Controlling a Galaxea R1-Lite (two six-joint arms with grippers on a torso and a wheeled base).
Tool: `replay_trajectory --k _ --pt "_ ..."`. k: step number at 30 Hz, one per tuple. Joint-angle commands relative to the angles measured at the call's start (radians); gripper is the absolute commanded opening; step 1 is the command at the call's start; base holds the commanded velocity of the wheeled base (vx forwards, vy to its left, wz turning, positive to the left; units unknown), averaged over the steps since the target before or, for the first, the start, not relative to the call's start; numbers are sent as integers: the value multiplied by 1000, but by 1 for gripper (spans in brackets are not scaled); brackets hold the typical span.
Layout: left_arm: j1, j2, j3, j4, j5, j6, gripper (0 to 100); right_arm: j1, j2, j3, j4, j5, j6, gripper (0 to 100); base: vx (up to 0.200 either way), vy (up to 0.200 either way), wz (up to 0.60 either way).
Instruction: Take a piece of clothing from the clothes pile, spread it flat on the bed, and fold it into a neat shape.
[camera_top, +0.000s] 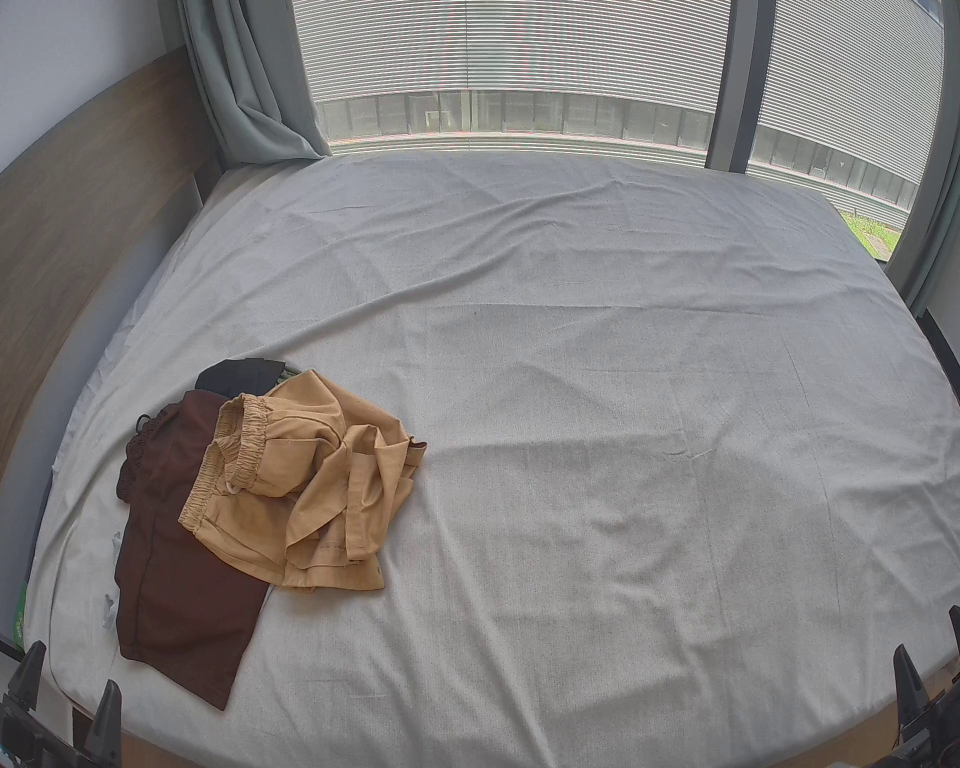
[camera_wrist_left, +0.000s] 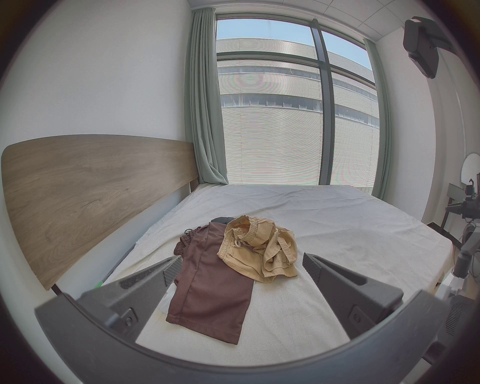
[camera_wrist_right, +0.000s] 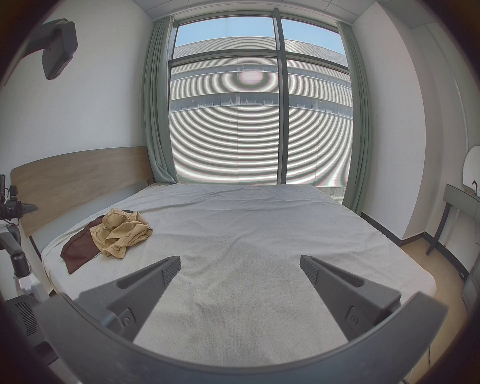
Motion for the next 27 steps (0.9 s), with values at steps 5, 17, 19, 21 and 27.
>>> replay_trajectory --k 5,17,19,21,27 --pt "2 -16 18 -2 -1 3 100 0 -16 16 0 0 0 100 0 0 0" --pt "0 -16 18 -25 -3 1 100 0 -16 16 0 -1 1 100 0 0 0" --pt "2 -16 -27 -71 -1 1 100 0 -16 16 0 -3 1 100 0 0 0" --pt "2 -10 -77 -68 -3 4 100 0 -16 16 0 -4 1 100 0 0 0" --pt "-3 31 -88 -33 -12 7 100 0 -16 16 0 -4 3 100 0 0 0"
